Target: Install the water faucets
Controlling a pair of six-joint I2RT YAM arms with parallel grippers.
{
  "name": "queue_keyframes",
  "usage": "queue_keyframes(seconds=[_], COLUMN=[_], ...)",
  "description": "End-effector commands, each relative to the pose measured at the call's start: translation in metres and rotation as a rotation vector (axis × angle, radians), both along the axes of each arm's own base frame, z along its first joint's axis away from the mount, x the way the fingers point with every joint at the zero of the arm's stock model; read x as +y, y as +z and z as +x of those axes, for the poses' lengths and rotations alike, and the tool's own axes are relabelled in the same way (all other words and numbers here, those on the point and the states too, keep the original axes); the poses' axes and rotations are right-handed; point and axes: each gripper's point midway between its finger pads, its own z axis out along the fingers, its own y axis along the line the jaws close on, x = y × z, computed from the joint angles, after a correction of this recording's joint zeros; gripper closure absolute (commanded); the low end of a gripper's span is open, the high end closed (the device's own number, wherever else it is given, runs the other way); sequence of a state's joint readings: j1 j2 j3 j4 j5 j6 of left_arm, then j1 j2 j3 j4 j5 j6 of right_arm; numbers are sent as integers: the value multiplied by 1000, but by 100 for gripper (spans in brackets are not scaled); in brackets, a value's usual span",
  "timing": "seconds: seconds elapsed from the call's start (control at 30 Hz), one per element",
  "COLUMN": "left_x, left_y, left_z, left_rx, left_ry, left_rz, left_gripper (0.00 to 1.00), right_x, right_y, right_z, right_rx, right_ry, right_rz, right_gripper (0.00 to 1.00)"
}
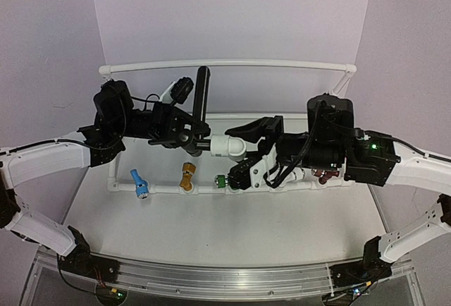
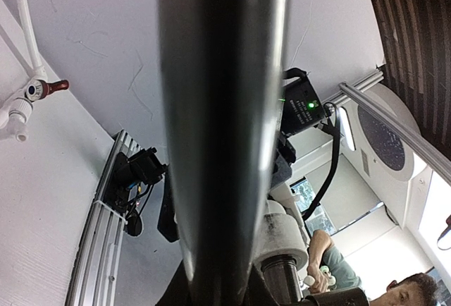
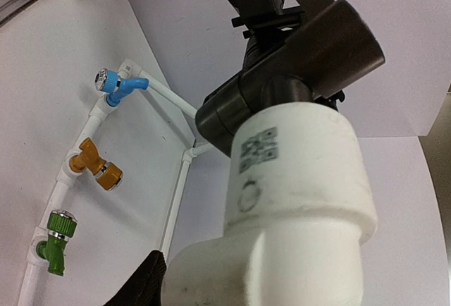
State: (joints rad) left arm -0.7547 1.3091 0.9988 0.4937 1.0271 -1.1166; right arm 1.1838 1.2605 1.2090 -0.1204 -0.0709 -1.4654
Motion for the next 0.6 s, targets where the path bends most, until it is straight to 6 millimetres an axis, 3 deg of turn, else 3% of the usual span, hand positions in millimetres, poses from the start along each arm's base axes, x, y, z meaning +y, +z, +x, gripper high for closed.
queue_keyframes(seconds=[0.0,0.37,0.57], left_x=[9,1,1], left_y=[64,61,67], left_z=[-5,6,4], left_rx=[-134,-112,-108], left_ry=[24,38,13], left_rz=[-172,-185,-217], left_gripper=[100,100,100], right_x=[-3,-9,-6], right_y=[8,27,12], right_z=[-13,-43,-38], right_rx=[8,26,49], right_ry=[55,203,177], right_rz=[33,86,56], right_gripper=[50,41,40])
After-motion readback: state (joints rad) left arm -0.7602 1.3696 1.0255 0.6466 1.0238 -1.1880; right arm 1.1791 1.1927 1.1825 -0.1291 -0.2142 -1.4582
